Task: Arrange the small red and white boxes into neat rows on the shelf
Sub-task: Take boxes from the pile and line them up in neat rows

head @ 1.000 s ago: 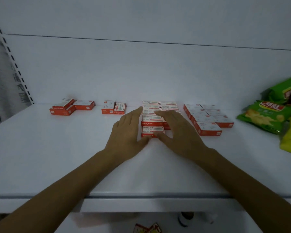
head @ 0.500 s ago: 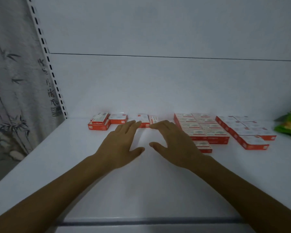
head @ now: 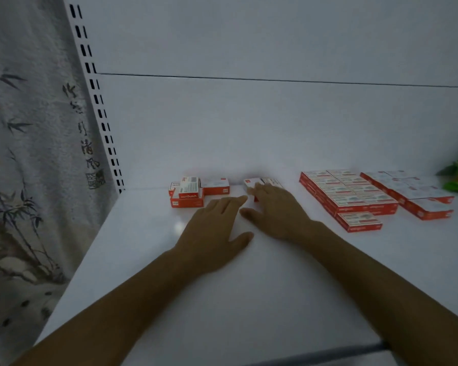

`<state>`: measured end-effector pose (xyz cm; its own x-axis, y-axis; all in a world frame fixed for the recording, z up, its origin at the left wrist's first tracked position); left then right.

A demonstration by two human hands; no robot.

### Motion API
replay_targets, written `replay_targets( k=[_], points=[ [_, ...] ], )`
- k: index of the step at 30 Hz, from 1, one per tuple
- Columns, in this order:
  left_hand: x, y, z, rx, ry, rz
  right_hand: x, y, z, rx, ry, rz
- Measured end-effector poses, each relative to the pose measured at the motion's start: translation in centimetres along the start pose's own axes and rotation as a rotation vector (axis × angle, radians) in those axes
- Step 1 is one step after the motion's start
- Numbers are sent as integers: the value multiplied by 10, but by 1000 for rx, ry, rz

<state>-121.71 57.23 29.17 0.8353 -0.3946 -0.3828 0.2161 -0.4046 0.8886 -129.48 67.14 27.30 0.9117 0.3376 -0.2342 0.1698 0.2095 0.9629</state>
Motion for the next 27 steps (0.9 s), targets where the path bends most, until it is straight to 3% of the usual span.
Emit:
replay_targets(
  k=[4,7,10,15,27],
  points=[
    [-1,3,8,46,25,-43,10,25,12,-91,-11,-123],
    [0,1,13,38,61,-32,28,38,19,-295,44,-307],
    [0,-3,15,27,82,-1,37,41,11,-481,-5,-379],
    [1,-4,18,39,104,-14,34,16,-3,-383,-157,-164],
    [1,-2,24,123,202,-15,42,55,15,-441,56,-473]
  ],
)
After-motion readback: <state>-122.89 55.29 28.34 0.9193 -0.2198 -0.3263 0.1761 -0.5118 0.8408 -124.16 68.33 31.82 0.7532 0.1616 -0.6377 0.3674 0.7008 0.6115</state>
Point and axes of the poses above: each hand's wrist, its own x-axis away from the middle knuckle, its own y-axis out of the back of the hand, z = x × y, the point moved 10 cm from there along -x, towards the middle knuckle, and after that the axes turned 1 degree about z, right-handed, at the moved point
